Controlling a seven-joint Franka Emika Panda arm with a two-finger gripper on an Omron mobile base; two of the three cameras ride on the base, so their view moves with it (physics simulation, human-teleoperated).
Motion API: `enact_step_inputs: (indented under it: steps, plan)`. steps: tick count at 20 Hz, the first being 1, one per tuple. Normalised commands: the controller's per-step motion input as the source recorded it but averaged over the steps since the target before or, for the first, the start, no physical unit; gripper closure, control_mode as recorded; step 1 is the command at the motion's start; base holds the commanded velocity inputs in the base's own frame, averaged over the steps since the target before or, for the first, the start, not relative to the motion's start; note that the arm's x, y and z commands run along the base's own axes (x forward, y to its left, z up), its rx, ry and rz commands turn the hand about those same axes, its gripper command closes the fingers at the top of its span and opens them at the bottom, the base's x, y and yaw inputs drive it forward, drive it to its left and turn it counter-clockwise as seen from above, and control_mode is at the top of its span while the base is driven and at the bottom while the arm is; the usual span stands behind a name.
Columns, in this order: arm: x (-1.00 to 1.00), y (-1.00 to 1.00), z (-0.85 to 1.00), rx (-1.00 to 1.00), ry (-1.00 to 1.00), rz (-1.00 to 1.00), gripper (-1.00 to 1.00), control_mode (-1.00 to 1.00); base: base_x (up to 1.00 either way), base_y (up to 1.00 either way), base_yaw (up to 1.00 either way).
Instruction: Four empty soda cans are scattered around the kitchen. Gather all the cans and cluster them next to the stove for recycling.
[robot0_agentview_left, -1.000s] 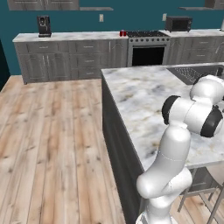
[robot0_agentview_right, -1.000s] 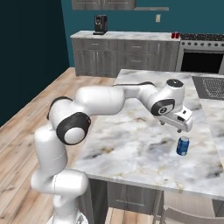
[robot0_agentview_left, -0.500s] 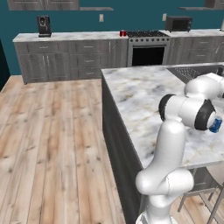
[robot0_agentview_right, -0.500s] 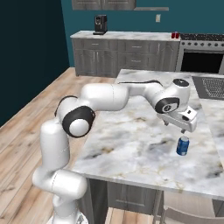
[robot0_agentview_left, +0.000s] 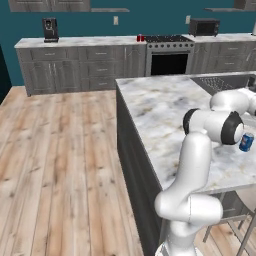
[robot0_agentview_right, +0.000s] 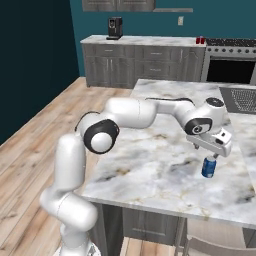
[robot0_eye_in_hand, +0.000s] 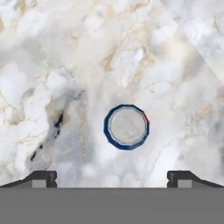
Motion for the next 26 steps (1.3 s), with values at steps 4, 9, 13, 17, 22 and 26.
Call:
enact_step_inputs:
  steps: [4, 9, 13, 17, 22, 26]
  plan:
    - [0.11, -0.09, -0.25, 0.00, 0.01, 0.00, -1.00, -1.00, 0.00, 0.00, 0.00]
    - [0.19, -0.09, -0.27, 0.00, 0.00, 0.00, -1.00, -1.00, 0.00, 0.00, 0.00]
    - [0.23, -0.21, -0.28, 0.00, 0.00, 0.00, -1.00, -1.00, 0.00, 0.00, 0.00]
    - [0.17, -0.18, -0.28, 0.00, 0.01, 0.00, -1.00, -1.00, 0.00, 0.00, 0.00]
    - [0.05, -0.06, -0.24, 0.00, 0.00, 0.00, -1.00, -1.00, 0.00, 0.00, 0.00]
    - [0.03, -0.02, -0.26, 0.00, 0.00, 0.00, -1.00, -1.00, 0.00, 0.00, 0.00]
